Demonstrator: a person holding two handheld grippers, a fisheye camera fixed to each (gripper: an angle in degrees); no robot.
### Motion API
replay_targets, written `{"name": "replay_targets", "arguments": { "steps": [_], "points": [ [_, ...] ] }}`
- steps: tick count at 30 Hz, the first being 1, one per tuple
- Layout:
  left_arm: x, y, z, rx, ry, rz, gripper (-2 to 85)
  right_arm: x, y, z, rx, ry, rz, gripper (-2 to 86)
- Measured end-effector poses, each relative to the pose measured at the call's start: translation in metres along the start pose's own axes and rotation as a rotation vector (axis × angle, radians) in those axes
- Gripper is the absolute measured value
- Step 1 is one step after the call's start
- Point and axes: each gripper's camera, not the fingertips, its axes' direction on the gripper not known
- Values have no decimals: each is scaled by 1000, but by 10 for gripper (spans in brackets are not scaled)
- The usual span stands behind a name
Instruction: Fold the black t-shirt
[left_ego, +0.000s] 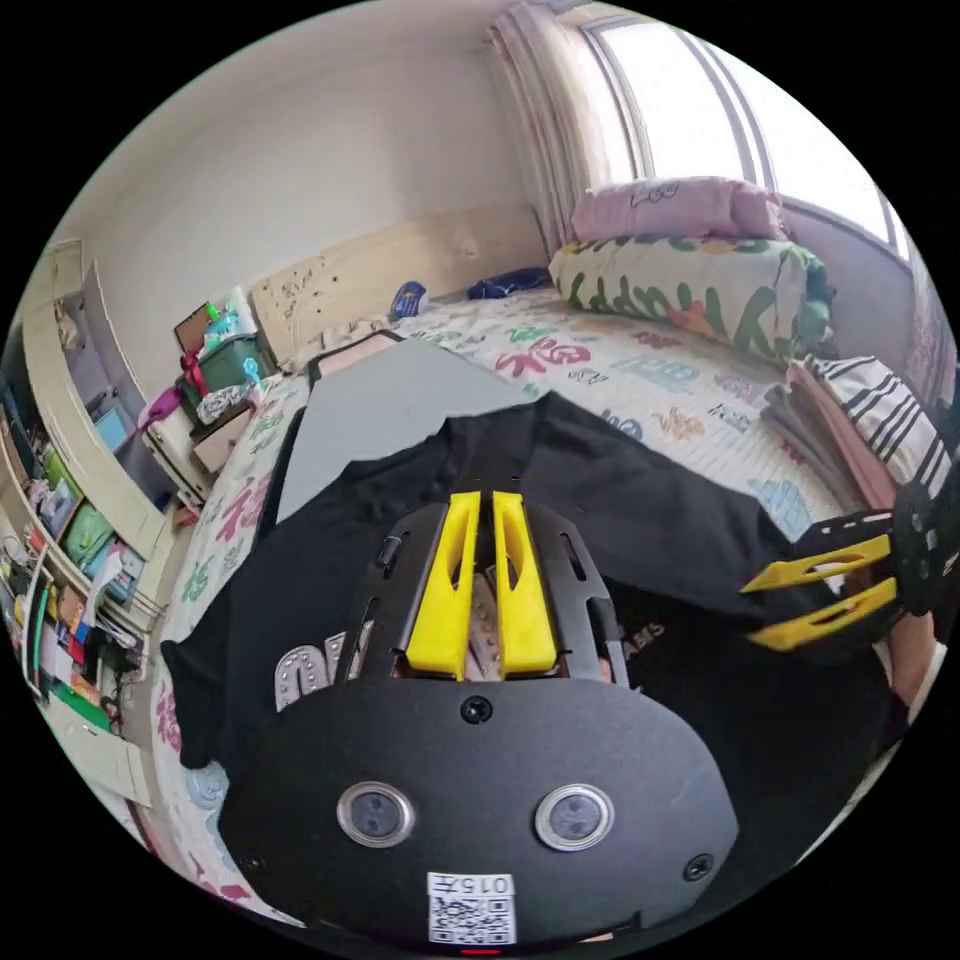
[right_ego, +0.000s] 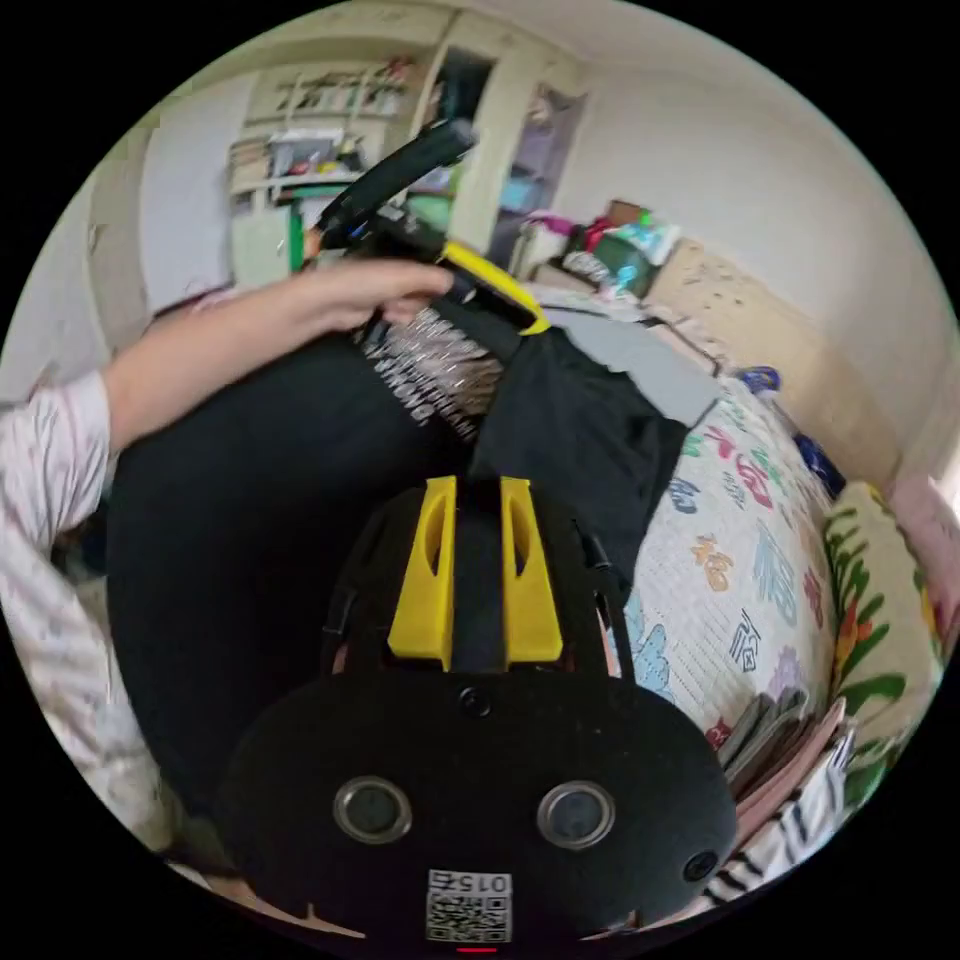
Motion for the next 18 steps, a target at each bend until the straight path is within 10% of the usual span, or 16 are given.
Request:
{"name": "replay_targets", "arguments": {
  "steps": [8,18],
  "points": [
    [-7,-11,-96,86,665,394,21,86,86,18,171,139,368,80],
    [24,-12,-119,-89,756,665,63,120,119,126,-44,151,333,101]
  ]
}}
